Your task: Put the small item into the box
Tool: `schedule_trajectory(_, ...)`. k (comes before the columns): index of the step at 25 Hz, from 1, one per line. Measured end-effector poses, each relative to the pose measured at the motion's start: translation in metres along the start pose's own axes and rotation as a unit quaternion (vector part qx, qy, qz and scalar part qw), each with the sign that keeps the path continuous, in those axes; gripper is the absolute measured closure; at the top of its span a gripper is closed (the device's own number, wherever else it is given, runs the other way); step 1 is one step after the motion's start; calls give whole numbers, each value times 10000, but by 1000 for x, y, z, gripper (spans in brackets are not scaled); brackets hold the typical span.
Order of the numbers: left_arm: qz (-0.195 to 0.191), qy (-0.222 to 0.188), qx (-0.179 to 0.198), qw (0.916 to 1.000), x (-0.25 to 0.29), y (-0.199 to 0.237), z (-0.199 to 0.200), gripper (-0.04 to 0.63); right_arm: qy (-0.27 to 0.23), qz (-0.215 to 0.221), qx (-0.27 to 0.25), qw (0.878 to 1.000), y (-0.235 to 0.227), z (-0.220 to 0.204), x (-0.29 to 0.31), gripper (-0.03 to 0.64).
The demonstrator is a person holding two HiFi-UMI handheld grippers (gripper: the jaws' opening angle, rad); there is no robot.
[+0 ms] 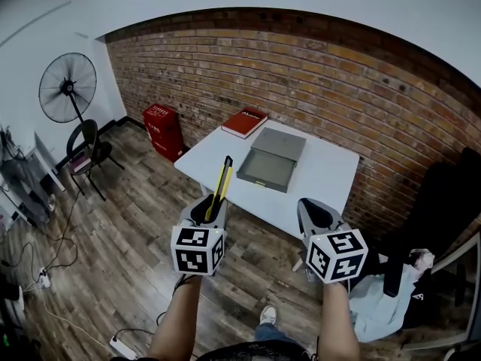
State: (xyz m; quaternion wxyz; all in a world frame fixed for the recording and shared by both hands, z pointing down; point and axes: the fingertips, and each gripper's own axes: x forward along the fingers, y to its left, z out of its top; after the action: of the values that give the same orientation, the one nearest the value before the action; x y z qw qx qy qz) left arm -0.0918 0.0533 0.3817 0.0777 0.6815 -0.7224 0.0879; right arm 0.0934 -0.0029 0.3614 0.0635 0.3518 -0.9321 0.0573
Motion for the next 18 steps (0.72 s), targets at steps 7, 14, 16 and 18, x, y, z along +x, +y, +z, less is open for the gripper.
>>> schedule_trajectory(7, 91, 10, 61, 9999, 60, -7, 22, 463, -26, 124, 17, 9999, -50, 15, 42, 597)
schedule_trajectory(14, 181, 54, 58, 9998, 110, -8, 36, 463, -3, 207, 60, 9998, -91, 23, 81, 597)
schedule_trajectory(16, 220, 61, 48, 9997, 123, -7, 37, 463, 15, 248, 60, 9997, -100, 23, 92, 597)
schedule_trajectory(18, 255, 62, 25, 9997, 134, -5, 38, 463, 36, 285, 54, 9996, -107, 23, 101, 597)
